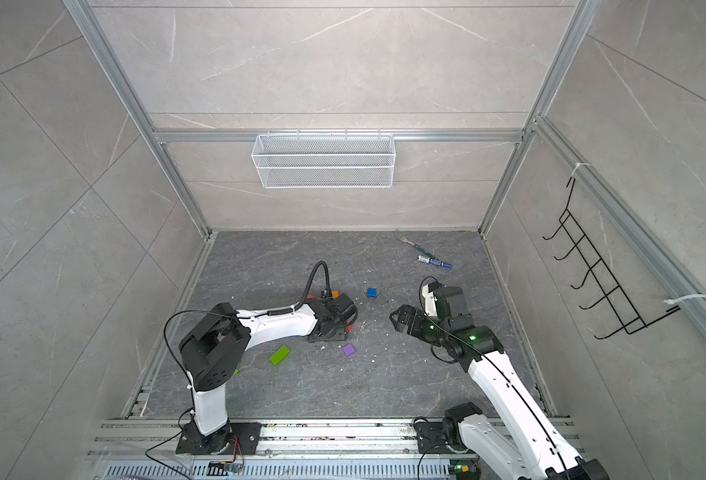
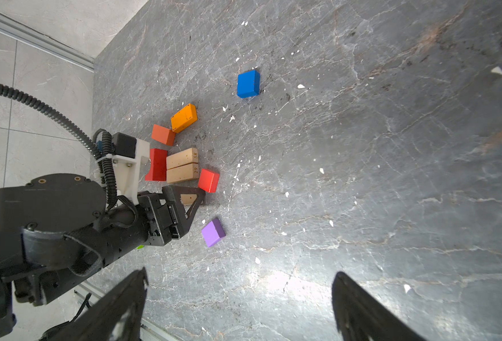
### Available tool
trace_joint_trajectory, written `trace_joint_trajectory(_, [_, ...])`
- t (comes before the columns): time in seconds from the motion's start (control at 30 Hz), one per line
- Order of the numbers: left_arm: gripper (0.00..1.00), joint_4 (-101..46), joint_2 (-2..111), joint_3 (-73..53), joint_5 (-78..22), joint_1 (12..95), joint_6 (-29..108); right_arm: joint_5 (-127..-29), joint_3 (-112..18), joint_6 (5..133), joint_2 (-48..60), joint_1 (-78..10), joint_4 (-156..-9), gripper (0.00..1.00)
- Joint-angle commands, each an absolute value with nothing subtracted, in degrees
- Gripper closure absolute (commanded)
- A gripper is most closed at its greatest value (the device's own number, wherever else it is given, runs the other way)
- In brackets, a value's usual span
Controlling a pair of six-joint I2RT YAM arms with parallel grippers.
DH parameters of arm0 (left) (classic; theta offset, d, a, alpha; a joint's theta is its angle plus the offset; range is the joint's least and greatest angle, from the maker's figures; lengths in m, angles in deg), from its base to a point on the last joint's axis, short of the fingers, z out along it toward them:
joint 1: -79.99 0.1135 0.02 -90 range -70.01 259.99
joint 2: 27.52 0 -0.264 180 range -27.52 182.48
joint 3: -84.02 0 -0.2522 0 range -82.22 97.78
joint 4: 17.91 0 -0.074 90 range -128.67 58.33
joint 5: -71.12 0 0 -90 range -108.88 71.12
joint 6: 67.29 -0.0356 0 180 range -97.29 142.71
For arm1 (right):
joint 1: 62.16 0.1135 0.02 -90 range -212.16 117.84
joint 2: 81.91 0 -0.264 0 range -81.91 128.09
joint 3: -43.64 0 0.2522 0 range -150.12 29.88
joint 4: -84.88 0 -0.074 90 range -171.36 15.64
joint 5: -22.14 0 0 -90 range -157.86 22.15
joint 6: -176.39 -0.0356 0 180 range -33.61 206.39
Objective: Build the wood block tower
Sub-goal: 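Lower the wood bar flush against the nearer paired bar with the left gripper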
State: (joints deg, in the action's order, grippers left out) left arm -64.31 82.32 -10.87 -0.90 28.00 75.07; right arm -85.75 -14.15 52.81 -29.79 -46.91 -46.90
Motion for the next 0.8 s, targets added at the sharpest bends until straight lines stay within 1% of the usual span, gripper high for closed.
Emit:
trace_joint_trajectory(0.0, [0.26, -65.4, 82.62, -10.76, 1.14, 28.72, 76.5, -86.22, -14.99, 53.66, -30.05, -47.05, -45.85, 0.02])
trace_joint_trajectory(0.27, [0.26, -64.99, 80.82, -13.06, 2.33, 28.75, 77.53, -86.42, -14.59, 53.19, -29.98, -47.08, -46.34, 0.02])
trace_joint_trajectory(0.77, [0.26, -64.95, 83.43, -11.67, 1.47, 29.44, 75.97, -86.36, -14.47, 53.36, -30.49, -47.04, -45.78, 0.02])
